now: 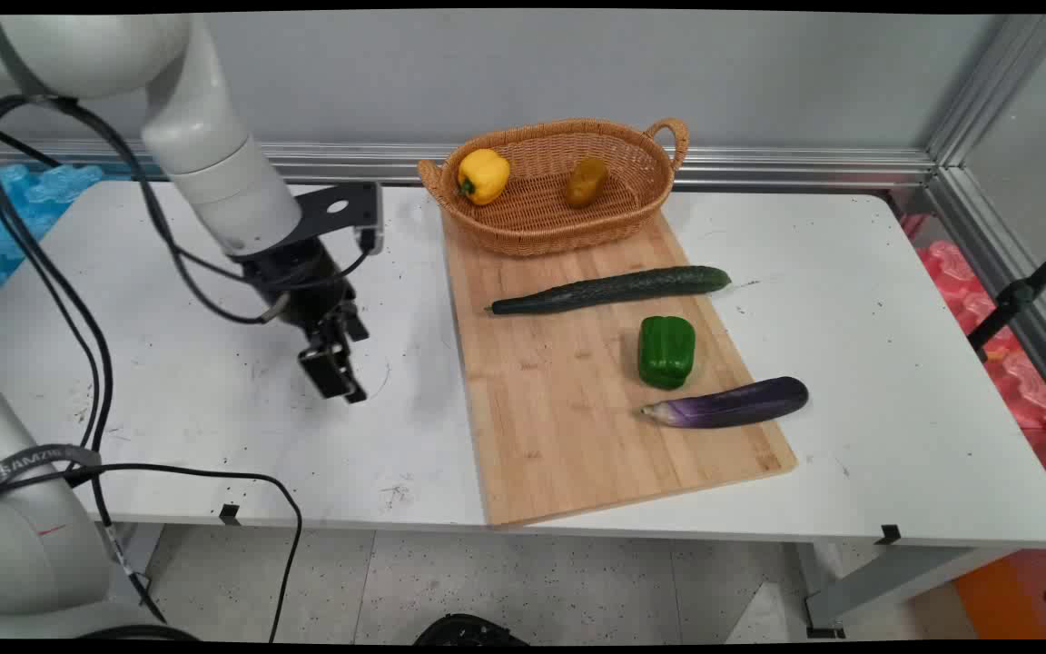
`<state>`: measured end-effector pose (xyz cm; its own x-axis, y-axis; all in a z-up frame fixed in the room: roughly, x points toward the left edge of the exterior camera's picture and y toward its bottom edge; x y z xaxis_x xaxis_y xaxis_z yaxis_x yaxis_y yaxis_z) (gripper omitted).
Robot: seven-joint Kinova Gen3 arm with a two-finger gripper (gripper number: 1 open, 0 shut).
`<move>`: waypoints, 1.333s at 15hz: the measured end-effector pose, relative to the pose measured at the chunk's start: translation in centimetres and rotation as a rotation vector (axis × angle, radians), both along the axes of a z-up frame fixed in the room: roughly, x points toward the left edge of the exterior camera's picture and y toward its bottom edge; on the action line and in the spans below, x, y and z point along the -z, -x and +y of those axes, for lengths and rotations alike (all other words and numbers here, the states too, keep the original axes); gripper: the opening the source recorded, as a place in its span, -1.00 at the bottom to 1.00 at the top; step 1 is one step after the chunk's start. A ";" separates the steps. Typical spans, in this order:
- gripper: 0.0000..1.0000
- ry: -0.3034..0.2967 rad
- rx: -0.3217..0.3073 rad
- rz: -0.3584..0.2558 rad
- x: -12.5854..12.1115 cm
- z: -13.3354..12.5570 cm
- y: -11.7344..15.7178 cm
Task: Pick up the cucumber from the cutting board
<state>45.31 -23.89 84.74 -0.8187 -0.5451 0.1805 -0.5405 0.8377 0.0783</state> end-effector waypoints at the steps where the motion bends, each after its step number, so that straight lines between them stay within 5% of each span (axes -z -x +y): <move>1: 1.00 0.015 0.000 0.009 -0.2 -0.7 0.4; 11: 1.00 0.179 0.014 0.133 -2.4 -8.9 7.4; 20: 1.00 0.234 0.025 0.182 0.7 -13.1 10.4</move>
